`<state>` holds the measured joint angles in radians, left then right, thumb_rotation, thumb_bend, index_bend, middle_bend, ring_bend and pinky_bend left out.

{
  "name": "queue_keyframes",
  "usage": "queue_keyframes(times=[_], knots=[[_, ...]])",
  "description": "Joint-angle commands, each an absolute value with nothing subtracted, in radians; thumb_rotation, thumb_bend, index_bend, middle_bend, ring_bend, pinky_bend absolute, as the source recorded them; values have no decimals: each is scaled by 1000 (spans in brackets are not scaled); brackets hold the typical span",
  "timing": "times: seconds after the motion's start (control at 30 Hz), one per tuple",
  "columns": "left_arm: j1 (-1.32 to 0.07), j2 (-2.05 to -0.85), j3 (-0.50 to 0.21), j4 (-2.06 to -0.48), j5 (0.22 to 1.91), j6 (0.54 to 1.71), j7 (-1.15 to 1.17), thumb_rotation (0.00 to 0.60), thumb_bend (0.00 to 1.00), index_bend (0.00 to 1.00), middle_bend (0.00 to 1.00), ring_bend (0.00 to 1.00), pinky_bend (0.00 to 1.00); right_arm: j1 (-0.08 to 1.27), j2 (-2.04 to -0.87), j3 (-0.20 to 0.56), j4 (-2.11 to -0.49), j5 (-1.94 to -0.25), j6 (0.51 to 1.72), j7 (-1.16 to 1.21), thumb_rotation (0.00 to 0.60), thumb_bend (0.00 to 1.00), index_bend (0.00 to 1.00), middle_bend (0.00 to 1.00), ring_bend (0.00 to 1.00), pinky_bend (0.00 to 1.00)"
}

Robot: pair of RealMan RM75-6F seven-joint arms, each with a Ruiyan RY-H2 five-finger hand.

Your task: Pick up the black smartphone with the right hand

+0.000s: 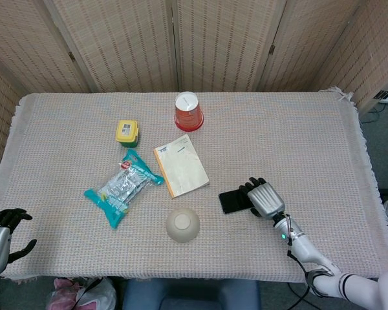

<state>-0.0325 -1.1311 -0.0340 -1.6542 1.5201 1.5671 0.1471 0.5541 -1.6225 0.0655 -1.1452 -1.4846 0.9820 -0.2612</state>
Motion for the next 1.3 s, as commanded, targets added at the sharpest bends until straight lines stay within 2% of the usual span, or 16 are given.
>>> queue_keyframes(times=[0.03, 0.23, 0.47, 0.73, 1.03, 1.3], knots=[[-32, -1131, -35, -1653, 1519, 1568, 146, 600, 198, 401, 329, 268, 257, 556, -1627, 63, -1139, -1482, 982, -264, 600, 164, 278, 326, 193, 273], [-31, -1132, -35, -1648, 1518, 1567, 140, 600, 198, 401, 329, 268, 257, 565, -1630, 59, -1136, -1475, 973, -267, 600, 188, 280, 326, 193, 273], [-30, -1131, -35, -1645, 1518, 1566, 133, 600, 198, 401, 329, 268, 257, 582, -1622, 58, -1149, -1460, 947, -280, 600, 307, 280, 335, 196, 273], [-27, -1127, -35, -1644, 1518, 1569, 127, 600, 198, 401, 329, 268, 257, 600, -1614, 61, -1167, -1444, 925, -279, 600, 393, 294, 353, 211, 273], [-24, -1120, -36, -1647, 1516, 1571, 127, 600, 199, 403, 329, 268, 257, 629, -1549, 74, -1274, -1409, 854, -174, 600, 503, 332, 401, 259, 279], [-25, -1117, -36, -1654, 1519, 1569, 131, 600, 199, 405, 329, 267, 257, 658, -1521, 99, -1315, -1376, 831, -166, 600, 521, 365, 427, 288, 293]])
